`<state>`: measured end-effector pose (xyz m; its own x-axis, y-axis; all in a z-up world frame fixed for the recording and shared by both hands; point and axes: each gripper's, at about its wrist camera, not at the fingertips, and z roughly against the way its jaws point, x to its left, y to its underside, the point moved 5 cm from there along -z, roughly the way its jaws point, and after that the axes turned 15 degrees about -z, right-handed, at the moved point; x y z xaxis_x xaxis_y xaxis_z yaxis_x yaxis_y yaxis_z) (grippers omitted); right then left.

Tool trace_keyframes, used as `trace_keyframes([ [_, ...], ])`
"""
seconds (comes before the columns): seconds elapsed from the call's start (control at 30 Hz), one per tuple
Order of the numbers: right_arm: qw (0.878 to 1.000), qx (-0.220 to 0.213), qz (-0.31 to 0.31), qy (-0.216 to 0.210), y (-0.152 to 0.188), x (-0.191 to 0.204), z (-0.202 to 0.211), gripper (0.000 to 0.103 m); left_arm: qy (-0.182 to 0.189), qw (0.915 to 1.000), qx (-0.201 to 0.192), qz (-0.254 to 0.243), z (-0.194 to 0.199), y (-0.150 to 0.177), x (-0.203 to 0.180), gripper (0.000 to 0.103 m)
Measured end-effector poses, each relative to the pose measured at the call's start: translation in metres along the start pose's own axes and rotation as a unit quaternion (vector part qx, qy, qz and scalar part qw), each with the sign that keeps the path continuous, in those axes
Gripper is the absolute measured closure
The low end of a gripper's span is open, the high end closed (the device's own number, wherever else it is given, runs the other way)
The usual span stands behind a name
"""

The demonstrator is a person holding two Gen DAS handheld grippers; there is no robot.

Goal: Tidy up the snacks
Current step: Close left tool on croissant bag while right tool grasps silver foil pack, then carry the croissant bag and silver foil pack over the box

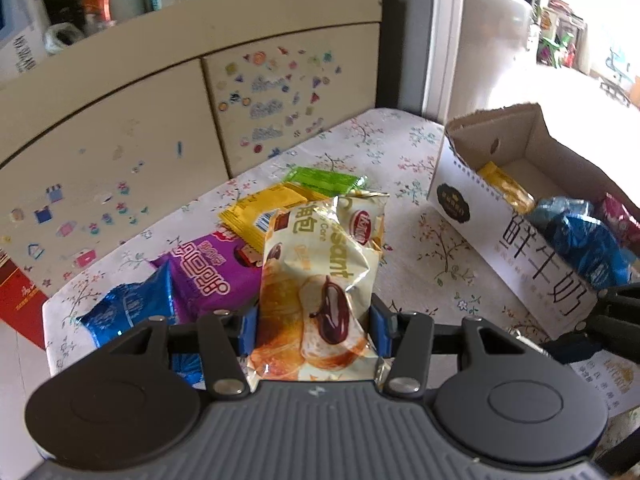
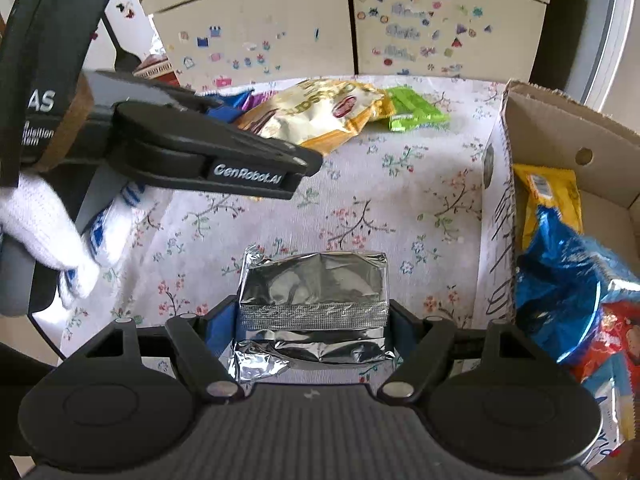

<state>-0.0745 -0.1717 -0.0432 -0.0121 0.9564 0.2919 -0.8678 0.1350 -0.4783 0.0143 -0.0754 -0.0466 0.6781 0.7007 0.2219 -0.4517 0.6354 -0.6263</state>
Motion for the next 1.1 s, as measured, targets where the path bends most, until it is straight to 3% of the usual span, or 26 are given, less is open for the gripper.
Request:
trace_keyframes([
  [0.67, 0.998, -0.052, -0.025, -0.011, -0.020, -0.015, 0.024, 0.021, -0.041, 0.9980, -0.011, 0.046, 0.027, 0.006, -0.007, 0.051],
  [1.1, 0.994, -0.098, -0.045, -0.026, -0.036, -0.026, 0.055, 0.021, -0.079, 0.9863, -0.023, 0.143, 0.057, 0.034, -0.006, 0.051],
])
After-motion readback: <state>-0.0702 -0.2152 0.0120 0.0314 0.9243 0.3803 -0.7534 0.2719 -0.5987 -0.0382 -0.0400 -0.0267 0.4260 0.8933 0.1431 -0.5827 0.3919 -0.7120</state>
